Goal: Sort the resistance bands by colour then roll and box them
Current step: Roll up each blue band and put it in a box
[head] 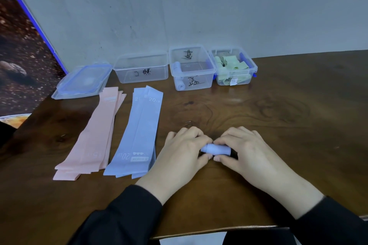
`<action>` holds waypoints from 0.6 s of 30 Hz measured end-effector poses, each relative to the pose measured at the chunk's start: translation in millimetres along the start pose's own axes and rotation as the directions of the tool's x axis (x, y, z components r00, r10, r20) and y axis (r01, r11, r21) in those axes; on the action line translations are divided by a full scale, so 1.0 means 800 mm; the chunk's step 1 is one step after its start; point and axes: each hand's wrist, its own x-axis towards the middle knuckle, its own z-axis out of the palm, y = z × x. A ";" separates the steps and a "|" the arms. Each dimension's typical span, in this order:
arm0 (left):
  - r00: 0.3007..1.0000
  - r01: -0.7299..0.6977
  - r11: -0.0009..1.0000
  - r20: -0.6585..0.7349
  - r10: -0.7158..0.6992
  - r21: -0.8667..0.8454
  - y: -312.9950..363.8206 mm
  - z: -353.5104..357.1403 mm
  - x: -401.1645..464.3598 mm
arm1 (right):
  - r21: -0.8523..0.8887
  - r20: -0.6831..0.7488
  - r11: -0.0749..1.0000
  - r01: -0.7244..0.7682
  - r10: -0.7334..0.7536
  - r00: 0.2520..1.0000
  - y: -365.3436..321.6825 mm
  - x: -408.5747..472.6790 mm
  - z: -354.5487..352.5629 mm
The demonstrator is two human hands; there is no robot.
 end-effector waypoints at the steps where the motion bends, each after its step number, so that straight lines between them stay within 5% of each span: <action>1: 1.000 0.002 1.000 0.004 -0.002 -0.011 0.002 -0.001 0.005 | -0.011 0.002 1.000 -0.016 0.016 1.000 0.000 0.004 -0.001; 7: 0.989 0.082 0.959 -0.094 -0.111 -0.271 0.014 -0.030 0.039 | 0.255 0.016 0.952 -0.166 0.168 0.986 -0.003 0.031 -0.025; 12: 0.980 -0.006 0.998 -0.200 -0.008 -0.068 0.013 -0.033 0.060 | 0.420 -0.058 0.895 -0.153 0.194 0.979 0.013 0.055 -0.019; 18: 0.991 -0.077 0.992 -0.104 0.087 0.096 0.001 0.001 0.061 | 0.460 -0.019 0.865 -0.198 0.232 0.972 0.028 0.062 0.004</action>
